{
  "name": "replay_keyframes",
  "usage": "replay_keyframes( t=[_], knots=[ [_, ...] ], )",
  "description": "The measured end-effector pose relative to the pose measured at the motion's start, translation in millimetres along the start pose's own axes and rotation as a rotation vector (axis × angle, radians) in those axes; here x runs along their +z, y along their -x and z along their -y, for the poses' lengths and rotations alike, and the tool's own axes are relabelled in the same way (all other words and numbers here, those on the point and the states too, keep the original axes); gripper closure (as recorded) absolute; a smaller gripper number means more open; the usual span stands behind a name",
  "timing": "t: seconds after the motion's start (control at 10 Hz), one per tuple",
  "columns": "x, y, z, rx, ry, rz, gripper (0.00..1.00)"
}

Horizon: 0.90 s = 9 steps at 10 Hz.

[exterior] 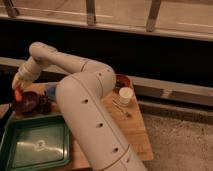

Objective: Place pepper in purple bowl

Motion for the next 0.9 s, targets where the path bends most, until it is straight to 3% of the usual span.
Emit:
replay_keyframes(
  t=[0.2,0.3,0.9],
  knots=[
    [-2,4,4,0.007,-0.024,0.013,0.26],
    [-4,7,5,0.008,-0.036,0.017,0.21],
    [2,11,11,0.021,-0.043,0.012,0.2]
  ],
)
